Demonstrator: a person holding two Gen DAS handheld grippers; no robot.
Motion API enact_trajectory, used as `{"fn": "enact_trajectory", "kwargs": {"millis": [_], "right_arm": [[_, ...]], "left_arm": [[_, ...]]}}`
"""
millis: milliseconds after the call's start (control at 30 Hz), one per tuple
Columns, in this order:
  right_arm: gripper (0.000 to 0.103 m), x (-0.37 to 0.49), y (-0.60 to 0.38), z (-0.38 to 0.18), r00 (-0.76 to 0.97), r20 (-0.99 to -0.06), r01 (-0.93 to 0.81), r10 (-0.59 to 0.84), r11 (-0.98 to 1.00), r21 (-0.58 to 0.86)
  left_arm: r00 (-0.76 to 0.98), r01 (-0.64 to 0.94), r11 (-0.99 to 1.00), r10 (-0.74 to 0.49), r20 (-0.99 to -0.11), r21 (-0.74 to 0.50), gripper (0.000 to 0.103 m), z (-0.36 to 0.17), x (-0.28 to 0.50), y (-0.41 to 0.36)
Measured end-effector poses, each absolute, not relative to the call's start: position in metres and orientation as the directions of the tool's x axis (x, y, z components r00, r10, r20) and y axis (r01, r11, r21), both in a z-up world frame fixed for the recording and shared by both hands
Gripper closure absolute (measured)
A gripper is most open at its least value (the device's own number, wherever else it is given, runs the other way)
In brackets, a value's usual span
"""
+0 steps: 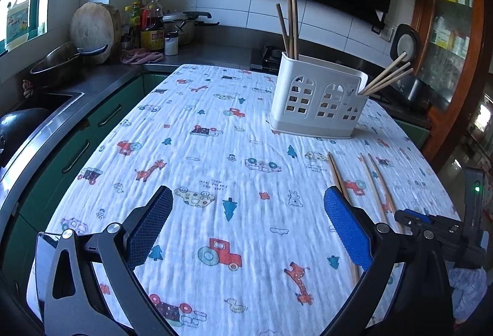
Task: Organize utensils
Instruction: 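Move both open tools back down to the remaining loose chopsticks, then close the left tool on a chopstick while the right tool grasps another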
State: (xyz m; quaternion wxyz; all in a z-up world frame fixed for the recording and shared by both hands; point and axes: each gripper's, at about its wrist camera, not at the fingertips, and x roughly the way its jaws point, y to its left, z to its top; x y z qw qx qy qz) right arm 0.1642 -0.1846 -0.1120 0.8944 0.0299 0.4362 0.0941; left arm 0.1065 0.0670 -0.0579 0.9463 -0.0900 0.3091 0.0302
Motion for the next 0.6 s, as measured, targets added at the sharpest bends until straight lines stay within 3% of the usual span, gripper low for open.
{"fn": "enact_trajectory", "kwargs": {"millis": [200,400,600], "right_arm": [[0.091,0.171,-0.18,-0.117,0.6,-0.782,-0.123,0.169,0.985,0.118],[0.094,0.168,-0.171,-0.119,0.618,-0.779,-0.134,0.104,0.991,0.026],[0.096,0.166,-0.175,-0.117,0.623,-0.774,-0.12,0.114,0.992,0.05]], "left_arm": [[0.797,-0.113,0.982,-0.002,-0.604,-0.153,0.007,-0.065,0.105,0.065],[0.79,-0.097,0.984,-0.017,-0.613,-0.153,0.008,-0.07,0.103,0.055],[0.771,-0.051,0.986,-0.063,-0.633,-0.161,0.013,-0.076,0.102,0.038]]}}
